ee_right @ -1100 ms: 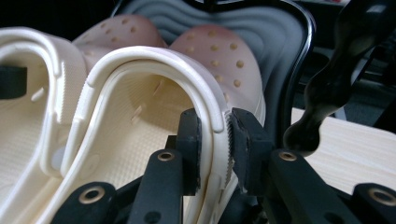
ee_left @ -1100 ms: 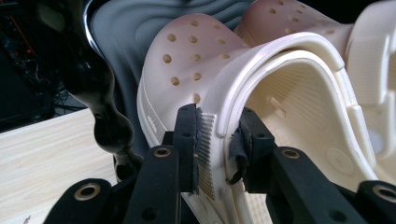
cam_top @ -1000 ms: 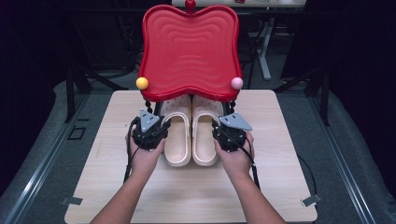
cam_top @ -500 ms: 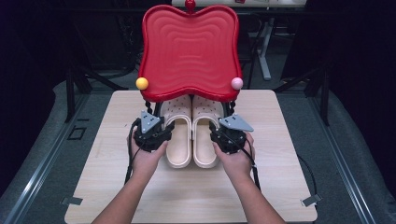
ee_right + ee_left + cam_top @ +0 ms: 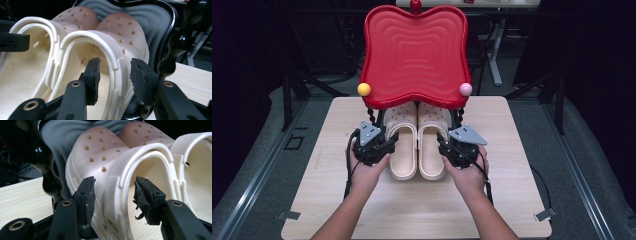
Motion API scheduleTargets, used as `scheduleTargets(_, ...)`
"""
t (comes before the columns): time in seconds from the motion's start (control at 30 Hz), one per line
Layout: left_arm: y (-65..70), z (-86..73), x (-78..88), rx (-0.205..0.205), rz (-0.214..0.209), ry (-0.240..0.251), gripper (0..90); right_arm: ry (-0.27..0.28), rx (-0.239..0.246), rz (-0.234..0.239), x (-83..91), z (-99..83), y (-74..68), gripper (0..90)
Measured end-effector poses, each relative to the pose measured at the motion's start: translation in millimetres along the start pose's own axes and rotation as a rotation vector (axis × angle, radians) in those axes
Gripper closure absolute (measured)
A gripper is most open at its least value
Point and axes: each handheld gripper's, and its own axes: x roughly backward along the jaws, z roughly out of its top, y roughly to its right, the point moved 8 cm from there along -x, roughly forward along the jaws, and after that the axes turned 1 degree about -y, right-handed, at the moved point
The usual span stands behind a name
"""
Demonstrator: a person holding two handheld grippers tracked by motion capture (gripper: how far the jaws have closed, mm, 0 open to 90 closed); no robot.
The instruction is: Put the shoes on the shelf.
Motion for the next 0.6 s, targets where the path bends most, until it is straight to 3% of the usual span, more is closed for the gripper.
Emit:
scheduleTargets(0.23,2.9,-10.9,10.4,0.011,-0.011,0.005,52.6,0.008,0.006,0.017,12.2,-6.9,-2.1,58.2)
scheduleTargets(0.6,6.1,-28.9,15.2,0.040,-0.012,-0.005,59.7,-0.033,0.017,0.002,9.7,-32.9,-4.2,64.7)
